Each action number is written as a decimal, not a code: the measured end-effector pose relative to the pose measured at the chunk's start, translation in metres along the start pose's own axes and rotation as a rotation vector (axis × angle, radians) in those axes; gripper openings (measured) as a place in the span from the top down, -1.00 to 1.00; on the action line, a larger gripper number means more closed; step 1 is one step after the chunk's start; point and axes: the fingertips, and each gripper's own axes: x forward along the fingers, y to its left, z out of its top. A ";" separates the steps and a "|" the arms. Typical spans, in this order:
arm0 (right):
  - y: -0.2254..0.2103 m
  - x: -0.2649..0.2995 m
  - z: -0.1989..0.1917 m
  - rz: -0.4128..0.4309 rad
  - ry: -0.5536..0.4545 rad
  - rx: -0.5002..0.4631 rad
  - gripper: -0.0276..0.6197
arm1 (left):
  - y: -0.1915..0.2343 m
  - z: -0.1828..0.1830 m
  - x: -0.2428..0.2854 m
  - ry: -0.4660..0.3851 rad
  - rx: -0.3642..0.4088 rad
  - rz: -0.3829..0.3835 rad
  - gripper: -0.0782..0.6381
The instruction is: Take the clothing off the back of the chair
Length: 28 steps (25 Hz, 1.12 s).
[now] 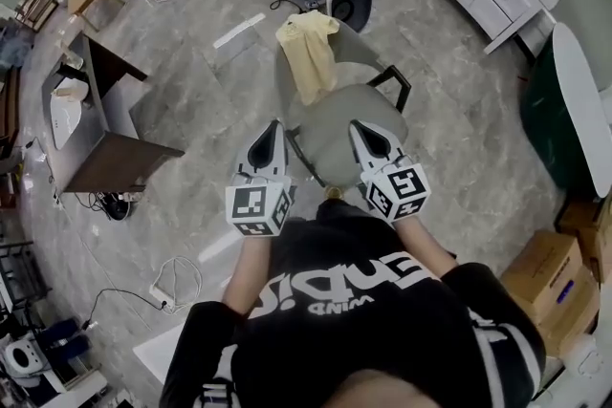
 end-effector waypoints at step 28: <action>-0.047 0.143 0.040 0.039 -0.056 0.041 0.87 | 0.070 0.030 0.141 0.024 0.024 -0.102 0.74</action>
